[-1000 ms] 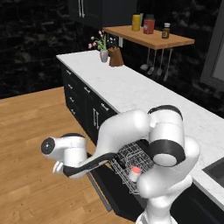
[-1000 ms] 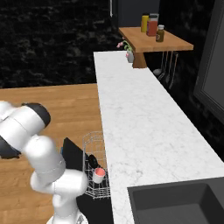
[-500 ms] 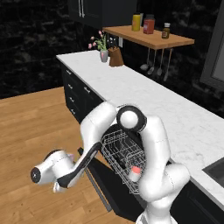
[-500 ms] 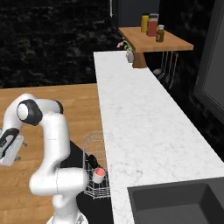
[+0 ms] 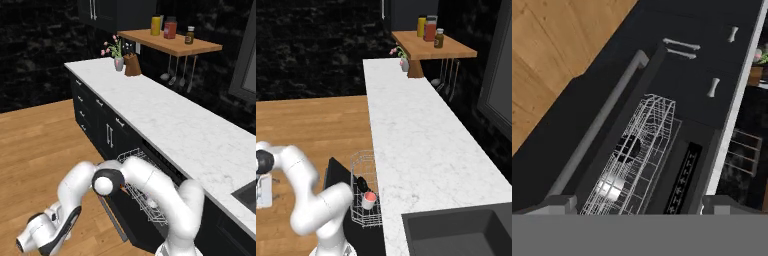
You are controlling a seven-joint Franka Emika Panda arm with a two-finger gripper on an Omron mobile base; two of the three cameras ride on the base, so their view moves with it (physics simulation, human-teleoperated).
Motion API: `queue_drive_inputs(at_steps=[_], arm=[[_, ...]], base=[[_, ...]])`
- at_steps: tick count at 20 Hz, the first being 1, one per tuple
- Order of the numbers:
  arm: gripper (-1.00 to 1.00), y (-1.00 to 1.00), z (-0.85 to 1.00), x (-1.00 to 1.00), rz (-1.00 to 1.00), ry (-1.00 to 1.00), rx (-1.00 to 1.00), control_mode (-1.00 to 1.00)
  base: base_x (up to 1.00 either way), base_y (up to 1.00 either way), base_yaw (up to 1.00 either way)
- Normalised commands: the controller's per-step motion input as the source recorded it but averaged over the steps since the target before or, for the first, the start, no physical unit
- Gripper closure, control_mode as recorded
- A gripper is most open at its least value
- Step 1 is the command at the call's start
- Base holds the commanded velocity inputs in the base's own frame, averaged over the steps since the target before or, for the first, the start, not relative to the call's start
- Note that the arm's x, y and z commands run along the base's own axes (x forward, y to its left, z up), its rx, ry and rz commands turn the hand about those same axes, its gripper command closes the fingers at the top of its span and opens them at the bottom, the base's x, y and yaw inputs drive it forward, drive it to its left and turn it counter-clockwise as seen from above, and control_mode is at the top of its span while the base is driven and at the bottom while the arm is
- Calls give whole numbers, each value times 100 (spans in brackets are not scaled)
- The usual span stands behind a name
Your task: Pick up the cup and bowl from the counter, place them in the dishwasher, and close the dishwasher door.
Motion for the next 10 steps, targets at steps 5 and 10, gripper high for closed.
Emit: queue_drive_inputs(at_steps=[5, 10], arm=[[-100, 2, -81, 50, -17, 0, -33, -100], [-100, 0, -80, 65, -19, 0, -23, -100]], base=[[0, 0, 0], [0, 0, 0]])
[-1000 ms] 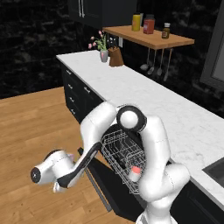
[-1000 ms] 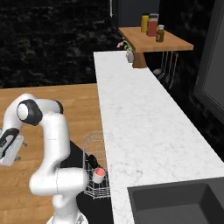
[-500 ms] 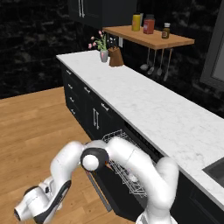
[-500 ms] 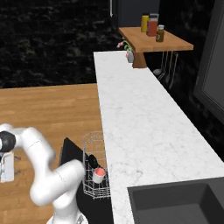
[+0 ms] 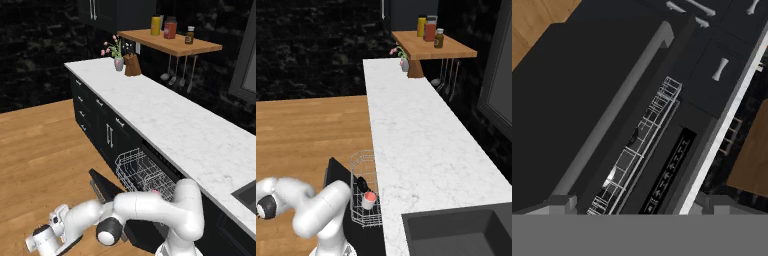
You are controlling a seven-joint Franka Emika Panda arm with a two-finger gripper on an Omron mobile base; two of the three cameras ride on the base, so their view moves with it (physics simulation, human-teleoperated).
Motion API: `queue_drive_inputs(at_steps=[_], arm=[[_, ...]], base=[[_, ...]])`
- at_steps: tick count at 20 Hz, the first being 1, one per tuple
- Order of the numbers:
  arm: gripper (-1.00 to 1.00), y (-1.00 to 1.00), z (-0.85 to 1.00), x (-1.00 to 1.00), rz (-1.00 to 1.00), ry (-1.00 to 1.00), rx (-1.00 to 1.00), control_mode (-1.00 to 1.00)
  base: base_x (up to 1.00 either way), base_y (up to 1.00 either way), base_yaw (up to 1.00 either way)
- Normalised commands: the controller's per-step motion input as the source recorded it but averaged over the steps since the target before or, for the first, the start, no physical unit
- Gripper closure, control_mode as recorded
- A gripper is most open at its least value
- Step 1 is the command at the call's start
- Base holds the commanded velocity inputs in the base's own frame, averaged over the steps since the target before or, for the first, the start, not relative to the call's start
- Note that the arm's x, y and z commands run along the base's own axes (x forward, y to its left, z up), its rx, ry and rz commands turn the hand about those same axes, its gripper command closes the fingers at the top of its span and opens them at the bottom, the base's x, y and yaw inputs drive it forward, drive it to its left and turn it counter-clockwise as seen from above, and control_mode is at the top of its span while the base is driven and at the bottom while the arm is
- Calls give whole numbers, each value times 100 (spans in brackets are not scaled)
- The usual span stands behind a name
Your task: Pick up the cup and bowl from the counter, place them in the dishwasher, and close the dishwasher door.
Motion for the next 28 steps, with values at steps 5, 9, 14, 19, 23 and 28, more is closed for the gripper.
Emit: queue_drive_inputs(at_steps=[5, 9, 14, 19, 23, 28], arm=[[-100, 0, -82, 66, -19, 0, -19, -100], [-100, 0, -84, 66, -20, 0, -22, -100], [-100, 0, -77, 67, -24, 0, -27, -100], [-100, 0, -70, 66, -26, 0, -29, -100], [-100, 0, -68, 62, -27, 0, -33, -100], [-100, 0, -52, 61, -32, 0, -36, -100]], base=[[0, 0, 0], [0, 0, 0], [0, 0, 0], [0, 0, 0], [0, 0, 0], [0, 0, 0]])
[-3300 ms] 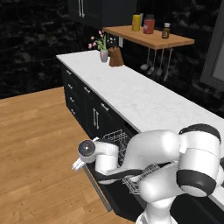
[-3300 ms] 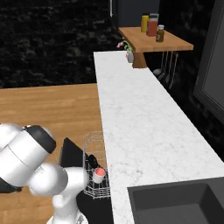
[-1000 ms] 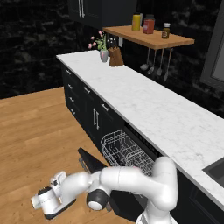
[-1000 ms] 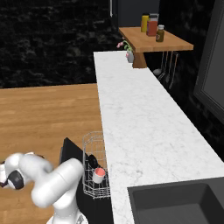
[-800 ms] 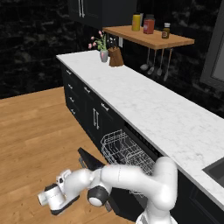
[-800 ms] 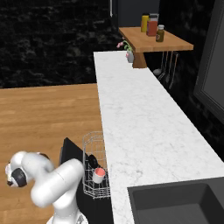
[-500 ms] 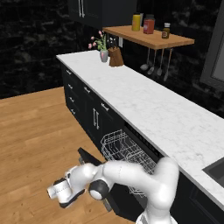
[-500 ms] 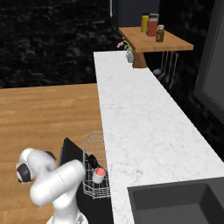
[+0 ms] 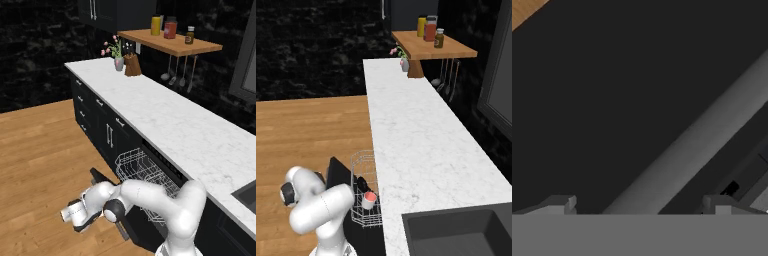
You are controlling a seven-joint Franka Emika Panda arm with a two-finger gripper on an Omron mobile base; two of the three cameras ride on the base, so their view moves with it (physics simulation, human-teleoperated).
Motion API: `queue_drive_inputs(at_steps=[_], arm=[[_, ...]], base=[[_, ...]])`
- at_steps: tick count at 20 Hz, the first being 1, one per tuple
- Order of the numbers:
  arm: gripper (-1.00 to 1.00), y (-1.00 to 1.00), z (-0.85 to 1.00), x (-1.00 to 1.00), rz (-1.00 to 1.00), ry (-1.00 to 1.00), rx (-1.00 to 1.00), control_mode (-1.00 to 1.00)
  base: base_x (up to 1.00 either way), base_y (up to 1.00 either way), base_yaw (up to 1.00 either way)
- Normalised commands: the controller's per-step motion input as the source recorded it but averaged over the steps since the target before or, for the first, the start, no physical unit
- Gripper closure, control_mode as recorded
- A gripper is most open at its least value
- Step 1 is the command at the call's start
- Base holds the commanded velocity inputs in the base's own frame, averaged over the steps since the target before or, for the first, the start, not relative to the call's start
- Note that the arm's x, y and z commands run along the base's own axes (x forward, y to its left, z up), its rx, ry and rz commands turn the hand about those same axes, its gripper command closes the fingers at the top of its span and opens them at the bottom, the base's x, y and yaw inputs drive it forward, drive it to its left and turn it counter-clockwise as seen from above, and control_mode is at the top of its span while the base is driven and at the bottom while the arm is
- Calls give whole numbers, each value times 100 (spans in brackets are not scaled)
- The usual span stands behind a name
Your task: Pick up the cup and bowl from the counter, place them in the dishwasher, and close the dishwasher door.
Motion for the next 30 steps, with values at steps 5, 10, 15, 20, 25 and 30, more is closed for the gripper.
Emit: queue_drive_inputs(at_steps=[5, 10, 15, 20, 25, 30], arm=[[-100, -16, -12, 62, -37, -12, -39, -100], [-100, -40, 0, 62, -40, -21, -40, -100], [-100, -68, -2, 64, -41, -14, -30, -100], [-100, -82, -9, 62, -40, -10, -23, -100], [-100, -90, -20, 62, -40, -8, -19, -100], [-100, -90, -43, 66, -39, -7, -19, -100]], base=[[0, 0, 0], [0, 0, 0], [0, 0, 0], [0, 0, 0], [0, 0, 0], [0, 0, 0]])
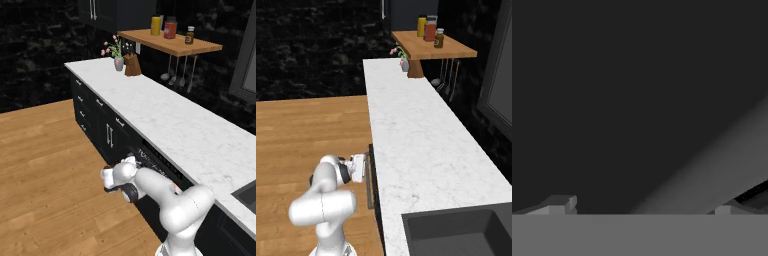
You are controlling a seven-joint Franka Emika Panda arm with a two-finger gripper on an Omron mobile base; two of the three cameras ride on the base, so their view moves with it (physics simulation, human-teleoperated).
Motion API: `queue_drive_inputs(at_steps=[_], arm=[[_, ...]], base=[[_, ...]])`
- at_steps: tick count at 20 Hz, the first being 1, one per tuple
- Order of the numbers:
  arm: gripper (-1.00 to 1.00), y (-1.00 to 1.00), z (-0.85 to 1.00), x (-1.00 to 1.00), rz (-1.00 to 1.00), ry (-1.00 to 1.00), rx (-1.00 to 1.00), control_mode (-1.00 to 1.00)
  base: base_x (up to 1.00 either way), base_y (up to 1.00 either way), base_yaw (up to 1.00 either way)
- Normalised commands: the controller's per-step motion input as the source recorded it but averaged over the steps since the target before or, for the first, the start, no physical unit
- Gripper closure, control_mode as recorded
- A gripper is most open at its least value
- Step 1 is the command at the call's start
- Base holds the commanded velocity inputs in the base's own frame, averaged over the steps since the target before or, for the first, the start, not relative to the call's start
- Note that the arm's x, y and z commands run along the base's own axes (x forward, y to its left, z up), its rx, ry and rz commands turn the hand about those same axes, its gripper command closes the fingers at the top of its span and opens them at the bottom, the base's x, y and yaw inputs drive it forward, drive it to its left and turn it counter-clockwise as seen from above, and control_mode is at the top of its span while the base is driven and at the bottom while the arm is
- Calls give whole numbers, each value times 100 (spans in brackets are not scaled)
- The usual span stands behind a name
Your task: Pick up the cup and bowl from the counter, place them in the dishwasher, and close the dishwasher door.
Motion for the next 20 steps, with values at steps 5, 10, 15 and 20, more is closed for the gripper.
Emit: queue_drive_inputs(at_steps=[5, 10, 15, 20], arm=[[-100, -80, -62, 66, -34, -8, -20, -100], [-100, -63, -64, 64, -29, -7, -18, -100], [-100, -47, -51, 61, -21, -5, -11, -100], [-100, -33, -35, 40, -15, -5, -9, -100]], base=[[0, 0, 0], [0, 0, 0], [0, 0, 0], [0, 0, 0]])
